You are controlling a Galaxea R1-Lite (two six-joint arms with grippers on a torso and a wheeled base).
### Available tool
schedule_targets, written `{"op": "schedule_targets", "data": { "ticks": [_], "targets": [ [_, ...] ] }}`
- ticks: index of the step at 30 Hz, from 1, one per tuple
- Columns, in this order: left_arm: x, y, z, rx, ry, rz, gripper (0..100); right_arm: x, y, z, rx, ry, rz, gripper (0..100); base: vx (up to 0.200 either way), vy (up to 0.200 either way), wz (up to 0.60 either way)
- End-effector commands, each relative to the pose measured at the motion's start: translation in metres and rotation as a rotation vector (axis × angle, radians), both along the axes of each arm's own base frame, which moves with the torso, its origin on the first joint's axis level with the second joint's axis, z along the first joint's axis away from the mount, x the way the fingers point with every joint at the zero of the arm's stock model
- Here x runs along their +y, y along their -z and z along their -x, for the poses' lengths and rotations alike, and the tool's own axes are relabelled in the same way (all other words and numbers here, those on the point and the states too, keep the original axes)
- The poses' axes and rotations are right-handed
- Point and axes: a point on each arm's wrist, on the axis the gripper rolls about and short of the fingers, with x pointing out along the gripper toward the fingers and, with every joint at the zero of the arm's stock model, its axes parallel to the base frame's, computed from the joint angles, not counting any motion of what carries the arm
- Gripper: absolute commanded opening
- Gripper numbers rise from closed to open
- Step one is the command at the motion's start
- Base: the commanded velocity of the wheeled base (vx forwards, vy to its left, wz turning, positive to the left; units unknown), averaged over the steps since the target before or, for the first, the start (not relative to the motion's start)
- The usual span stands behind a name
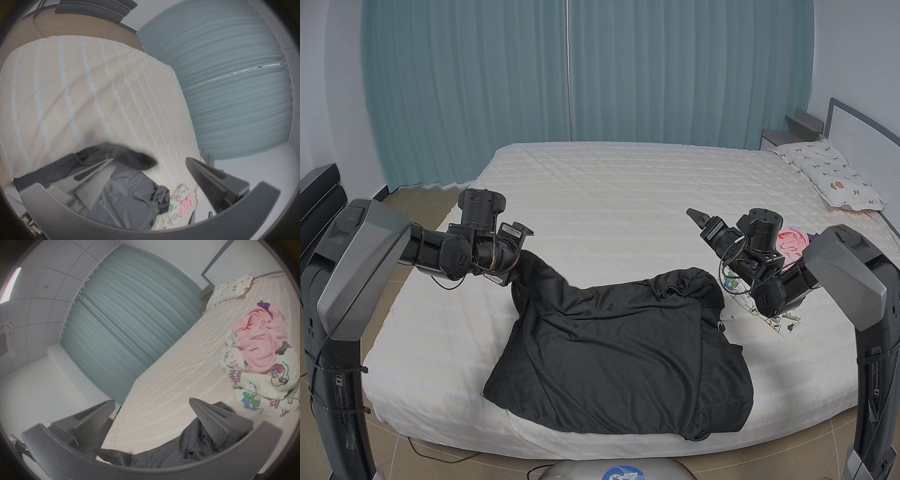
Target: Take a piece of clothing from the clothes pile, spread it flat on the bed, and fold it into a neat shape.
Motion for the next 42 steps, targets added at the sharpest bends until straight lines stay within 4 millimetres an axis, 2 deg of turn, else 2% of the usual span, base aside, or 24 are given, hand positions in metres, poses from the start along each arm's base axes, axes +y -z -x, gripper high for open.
{"op": "schedule_targets", "data": {
  "ticks": [1,4,9,11,14,15,16,19,20,24,28,29,30,40,42],
  "targets": [
    [0.012,0.020,-0.009,0.033,-0.041,-0.016,100,-0.010,0.027,-0.011,0.046,0.049,0.024,100,0.000,0.000,0.00],
    [0.029,0.018,-0.012,0.031,-0.072,-0.021,100,-0.026,0.027,-0.004,0.102,0.074,0.042,100,0.000,0.000,0.00],
    [0.043,0.013,-0.008,0.036,-0.088,-0.026,100,-0.036,0.038,0.013,0.183,0.048,0.063,100,0.000,0.000,0.00],
    [0.051,0.008,0.005,0.054,-0.069,-0.039,100,-0.047,0.059,0.031,0.278,0.013,0.106,100,0.000,0.000,0.00],
    [0.057,0.005,0.023,0.079,-0.005,-0.022,100,-0.055,0.080,0.046,0.354,0.002,0.137,100,0.000,0.000,0.00],
    [0.057,0.005,0.023,0.079,-0.005,-0.022,100,-0.055,0.080,0.046,0.354,0.002,0.137,100,0.000,0.000,0.00],
    [0.062,0.004,0.037,0.104,0.038,0.013,100,-0.059,0.089,0.054,0.397,-0.012,0.134,100,0.000,0.000,0.00],
    [0.065,0.007,0.048,0.125,0.065,0.039,100,-0.062,0.098,0.062,0.438,-0.042,0.129,100,0.000,0.000,0.00],
    [0.065,0.007,0.048,0.125,0.065,0.039,100,-0.062,0.098,0.062,0.438,-0.042,0.129,100,0.000,0.000,0.00],
    [0.066,0.018,0.058,0.155,0.073,0.073,100,-0.059,0.119,0.060,0.477,-0.060,0.133,100,0.000,0.000,0.00],
    [0.067,0.020,0.059,0.149,0.073,0.109,100,-0.055,0.122,0.056,0.478,-0.069,0.134,100,0.000,0.000,0.00],
    [0.068,0.018,0.061,0.146,0.068,0.117,100,-0.054,0.128,0.054,0.486,-0.071,0.135,100,0.000,0.000,0.00],
    [0.070,0.017,0.061,0.143,0.065,0.118,100,-0.054,0.131,0.053,0.489,-0.071,0.135,0,0.000,0.000,0.00],
    [0.070,0.019,0.064,0.156,0.069,0.122,100,-0.063,0.128,0.046,0.464,-0.050,0.107,0,0.000,0.000,0.00],
    [0.071,0.020,0.064,0.159,0.067,0.122,100,-0.074,0.123,0.044,0.451,-0.022,0.095,0,0.000,0.000,0.00]
  ]
}}
